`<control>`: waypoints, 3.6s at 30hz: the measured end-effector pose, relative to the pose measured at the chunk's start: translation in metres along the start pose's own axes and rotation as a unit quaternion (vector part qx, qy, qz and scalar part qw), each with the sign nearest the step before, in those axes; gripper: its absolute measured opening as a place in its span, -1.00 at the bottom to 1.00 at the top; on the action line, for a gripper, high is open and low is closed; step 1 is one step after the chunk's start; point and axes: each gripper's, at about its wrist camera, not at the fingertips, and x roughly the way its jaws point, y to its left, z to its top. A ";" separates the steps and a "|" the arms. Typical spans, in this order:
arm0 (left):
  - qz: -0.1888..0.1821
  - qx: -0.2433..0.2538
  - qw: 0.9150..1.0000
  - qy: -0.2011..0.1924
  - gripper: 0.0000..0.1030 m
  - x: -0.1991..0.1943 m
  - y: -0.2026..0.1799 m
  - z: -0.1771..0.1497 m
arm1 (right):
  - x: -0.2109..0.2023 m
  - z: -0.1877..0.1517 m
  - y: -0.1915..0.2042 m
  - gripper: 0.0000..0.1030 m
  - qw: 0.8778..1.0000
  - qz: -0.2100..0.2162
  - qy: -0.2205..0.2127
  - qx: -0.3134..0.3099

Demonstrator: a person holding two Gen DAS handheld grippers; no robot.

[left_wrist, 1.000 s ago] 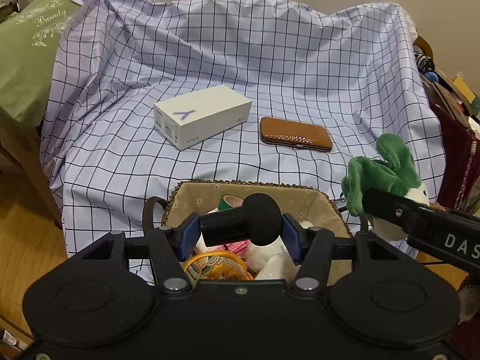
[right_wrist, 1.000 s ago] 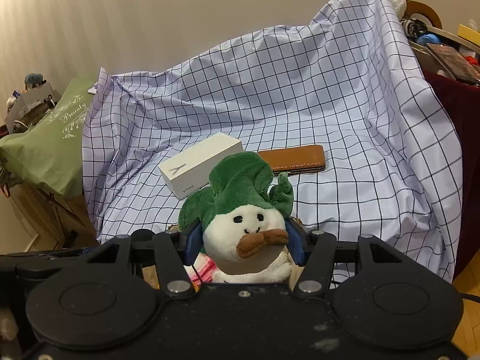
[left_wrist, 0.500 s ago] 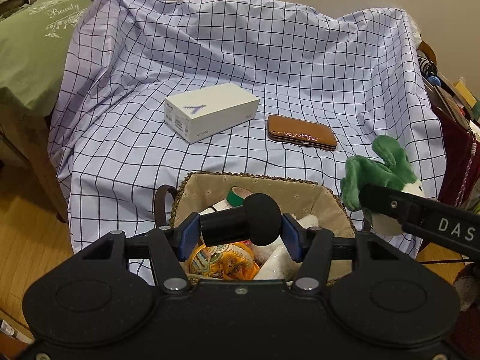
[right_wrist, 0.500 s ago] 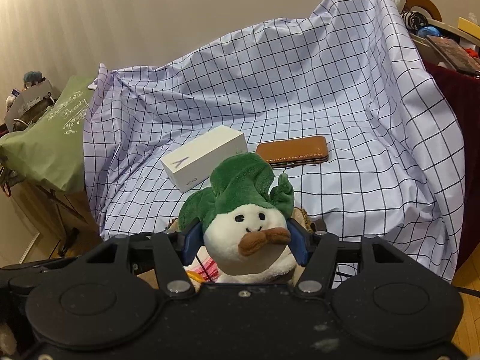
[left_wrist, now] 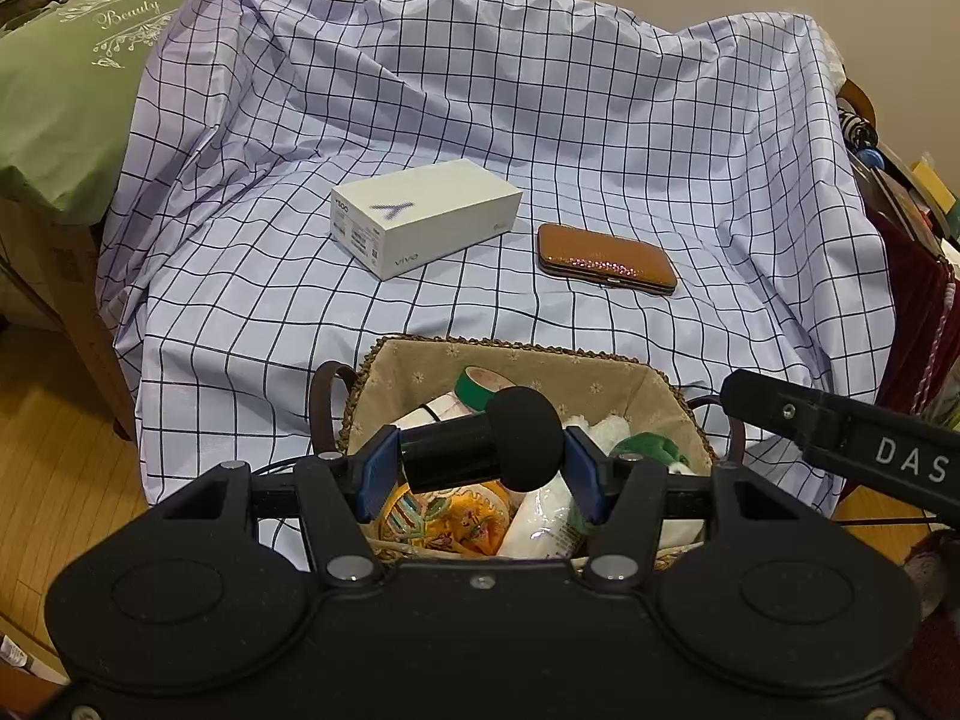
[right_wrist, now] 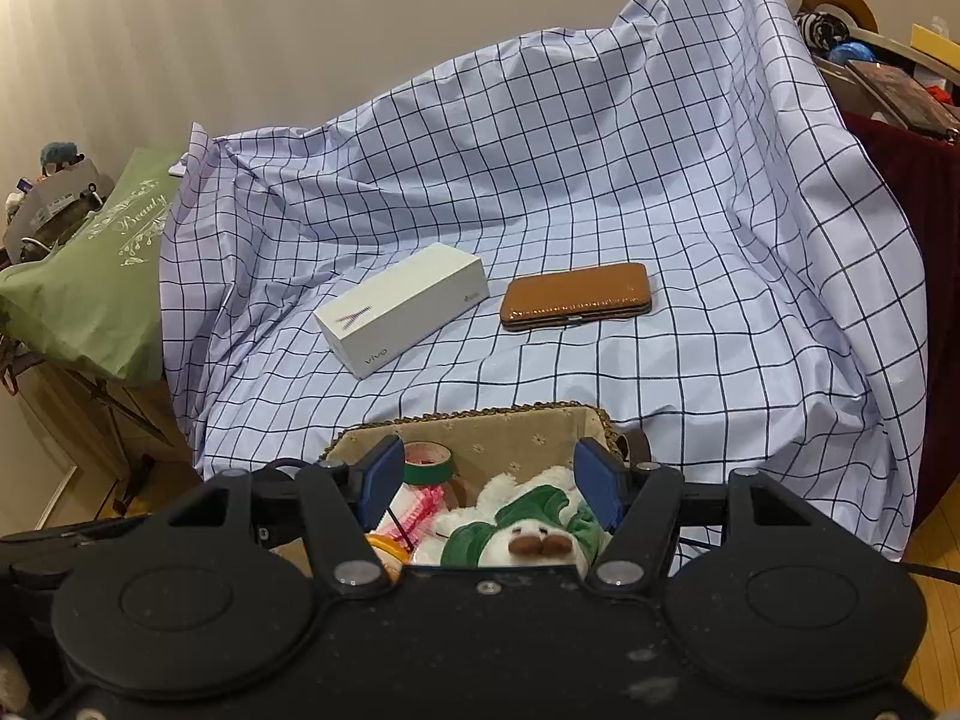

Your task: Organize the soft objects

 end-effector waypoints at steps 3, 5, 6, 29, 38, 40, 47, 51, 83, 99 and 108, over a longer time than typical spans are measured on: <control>0.001 0.000 1.000 0.004 0.06 0.002 -0.001 0.000 | 0.002 -0.002 -0.001 0.22 1.000 -0.001 0.006 0.002; 0.000 0.000 1.000 0.007 0.06 0.004 -0.001 0.000 | 0.002 -0.002 -0.002 0.22 1.000 -0.003 0.008 0.004; 0.001 0.000 1.000 0.008 0.06 0.005 -0.001 0.000 | 0.003 -0.003 -0.002 0.22 1.000 -0.002 0.010 0.005; 0.020 -0.001 1.000 0.006 0.37 0.012 -0.001 0.000 | 0.004 -0.006 -0.003 0.37 1.000 -0.008 0.023 0.005; 0.035 -0.002 0.999 0.014 0.46 0.010 0.003 -0.005 | 0.005 -0.010 -0.003 0.43 0.999 -0.019 0.034 -0.009; 0.037 0.001 0.999 0.015 0.47 0.009 0.003 -0.006 | 0.005 -0.011 -0.004 0.44 0.999 -0.020 0.036 -0.009; 0.043 0.009 0.999 0.025 0.48 0.008 0.005 -0.011 | 0.005 -0.015 -0.004 0.46 0.999 -0.022 0.045 -0.013; 0.045 0.009 0.998 0.031 0.63 0.008 0.007 -0.014 | 0.006 -0.019 -0.003 0.49 0.998 -0.023 0.052 -0.015; 0.057 0.028 0.997 0.040 0.68 0.004 0.005 -0.021 | 0.011 -0.026 -0.010 0.61 0.996 -0.041 0.081 -0.021; 0.059 0.027 0.997 0.042 0.68 0.005 0.006 -0.021 | 0.011 -0.025 -0.010 0.63 0.996 -0.041 0.082 -0.020; 0.058 0.027 0.997 0.043 0.68 0.005 0.006 -0.021 | 0.011 -0.025 -0.010 0.64 0.996 -0.041 0.082 -0.021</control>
